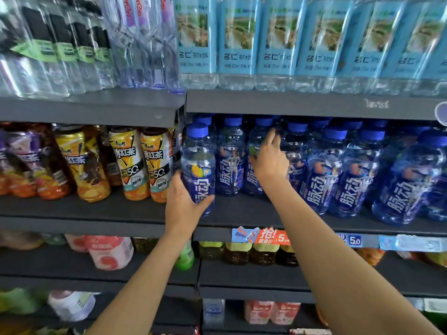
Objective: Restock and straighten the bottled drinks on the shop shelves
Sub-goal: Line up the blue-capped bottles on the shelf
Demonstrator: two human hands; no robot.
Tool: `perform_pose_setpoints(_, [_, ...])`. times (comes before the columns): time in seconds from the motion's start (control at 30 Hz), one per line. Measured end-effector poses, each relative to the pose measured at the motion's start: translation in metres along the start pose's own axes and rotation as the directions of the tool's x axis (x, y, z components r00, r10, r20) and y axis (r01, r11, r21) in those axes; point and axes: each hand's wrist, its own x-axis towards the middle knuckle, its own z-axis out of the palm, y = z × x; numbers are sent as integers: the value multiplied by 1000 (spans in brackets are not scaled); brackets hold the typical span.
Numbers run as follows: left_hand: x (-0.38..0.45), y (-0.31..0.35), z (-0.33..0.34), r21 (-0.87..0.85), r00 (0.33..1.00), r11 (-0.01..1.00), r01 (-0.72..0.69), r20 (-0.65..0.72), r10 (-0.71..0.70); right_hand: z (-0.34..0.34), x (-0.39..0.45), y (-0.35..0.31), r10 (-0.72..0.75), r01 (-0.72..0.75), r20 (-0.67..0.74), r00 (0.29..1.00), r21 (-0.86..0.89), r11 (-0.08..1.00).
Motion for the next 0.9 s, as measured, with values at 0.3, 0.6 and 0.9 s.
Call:
perform_pose_setpoints(0.3, [-3,1,-1,-17,1000,1000,-22,0,22,38,-27,-18,-181,190,-81,980,116,975])
perform_pose_setpoints(0.6, [-3,2,-2,8,1000,1000,-6,-28,6,37,-14,-18,-157,163,-44,987,179,970])
perform_pose_setpoints(0.9, [-4,1,-3,-15,1000,1000,4,-20,-5,31,-8,-23,-146,137,49,988,157,978])
